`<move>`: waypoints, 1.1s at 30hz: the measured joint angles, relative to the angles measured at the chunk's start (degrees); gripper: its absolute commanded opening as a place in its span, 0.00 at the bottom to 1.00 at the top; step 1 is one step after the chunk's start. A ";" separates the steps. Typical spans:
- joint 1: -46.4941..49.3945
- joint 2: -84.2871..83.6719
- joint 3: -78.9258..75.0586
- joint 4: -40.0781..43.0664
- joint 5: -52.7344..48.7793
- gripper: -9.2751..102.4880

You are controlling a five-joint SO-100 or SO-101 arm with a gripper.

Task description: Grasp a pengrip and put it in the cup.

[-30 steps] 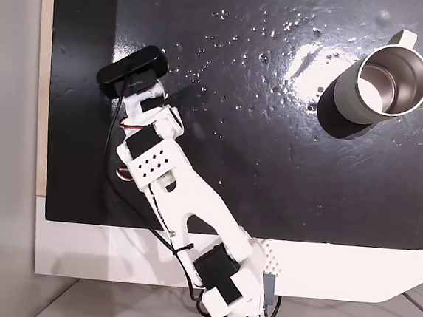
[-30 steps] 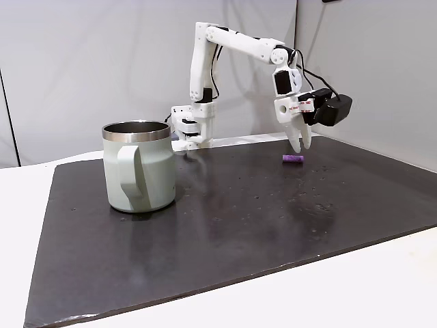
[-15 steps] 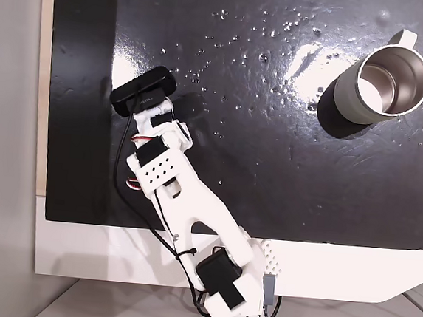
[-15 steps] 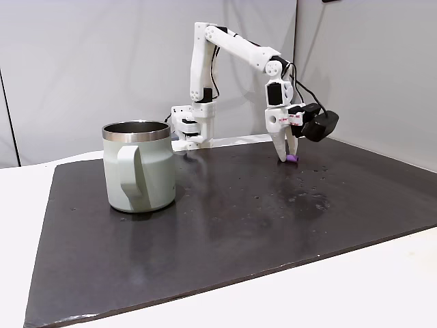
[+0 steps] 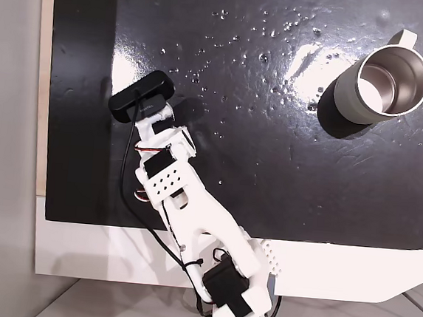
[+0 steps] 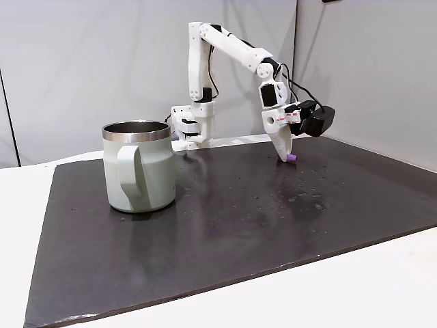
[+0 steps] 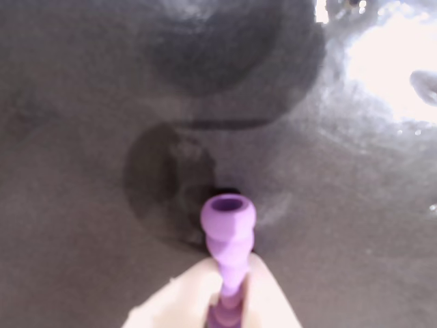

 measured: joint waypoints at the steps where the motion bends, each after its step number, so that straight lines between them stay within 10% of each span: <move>1: 0.26 0.00 0.00 0.35 0.18 0.08; 19: 23.99 23.03 -12.74 29.71 7.56 0.08; 33: 49.31 28.12 -22.94 28.48 1.58 0.08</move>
